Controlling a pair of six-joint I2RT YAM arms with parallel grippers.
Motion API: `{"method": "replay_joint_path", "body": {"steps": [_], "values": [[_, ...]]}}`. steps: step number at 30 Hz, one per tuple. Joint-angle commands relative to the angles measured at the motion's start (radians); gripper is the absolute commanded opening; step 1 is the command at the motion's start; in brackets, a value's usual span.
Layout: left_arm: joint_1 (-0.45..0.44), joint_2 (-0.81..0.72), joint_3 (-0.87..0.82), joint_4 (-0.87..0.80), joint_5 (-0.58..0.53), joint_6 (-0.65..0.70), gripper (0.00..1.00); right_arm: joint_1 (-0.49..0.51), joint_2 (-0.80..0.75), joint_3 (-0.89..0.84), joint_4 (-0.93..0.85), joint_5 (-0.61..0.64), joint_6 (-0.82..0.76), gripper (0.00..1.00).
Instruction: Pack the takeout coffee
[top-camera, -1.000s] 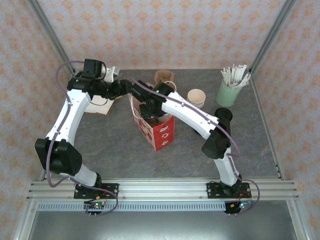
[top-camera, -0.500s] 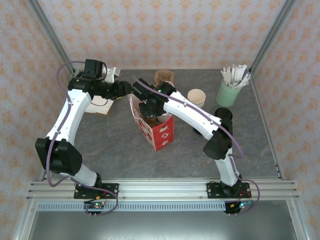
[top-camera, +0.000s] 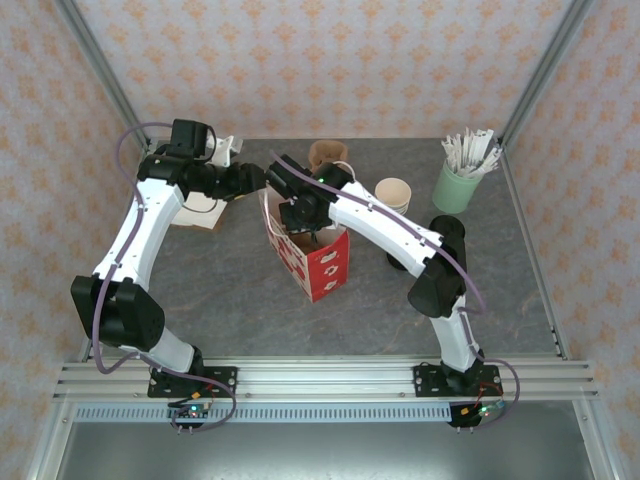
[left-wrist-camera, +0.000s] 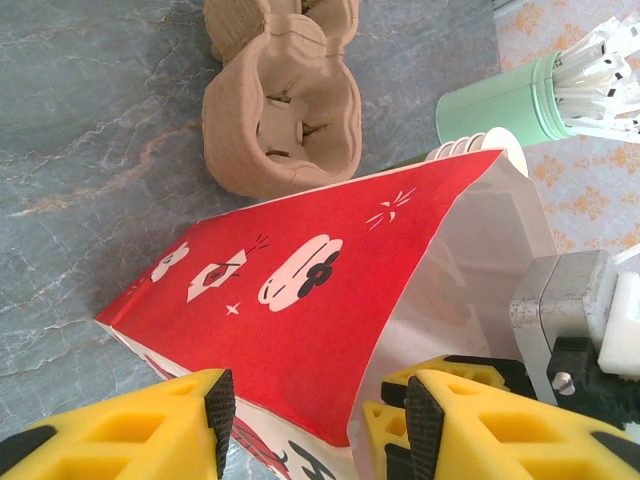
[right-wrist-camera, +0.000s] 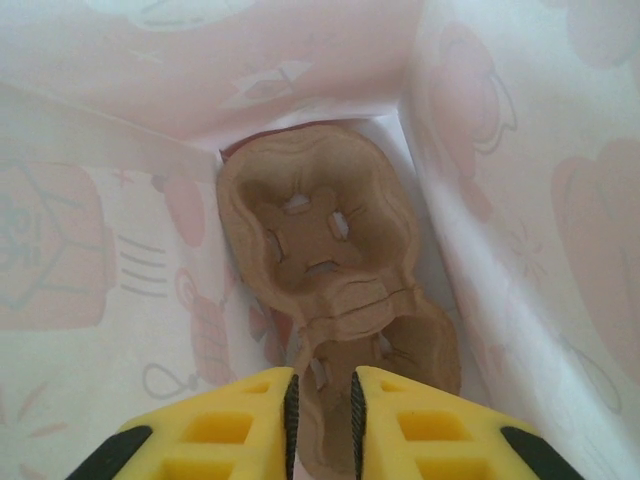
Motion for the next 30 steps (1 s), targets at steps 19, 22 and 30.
{"method": "replay_joint_path", "body": {"steps": [19,22,30], "values": [[-0.012,-0.017,-0.013,-0.009,-0.022,0.021,0.5,-0.01,-0.005,-0.024,0.051,-0.024,0.004,0.08],[-0.014,-0.015,-0.013,-0.008,-0.022,0.02,0.5,-0.01,0.011,-0.035,0.059,-0.027,0.004,0.06],[-0.014,-0.014,-0.017,-0.005,-0.022,0.018,0.48,-0.009,0.046,-0.061,0.064,-0.033,0.003,0.05]]}}
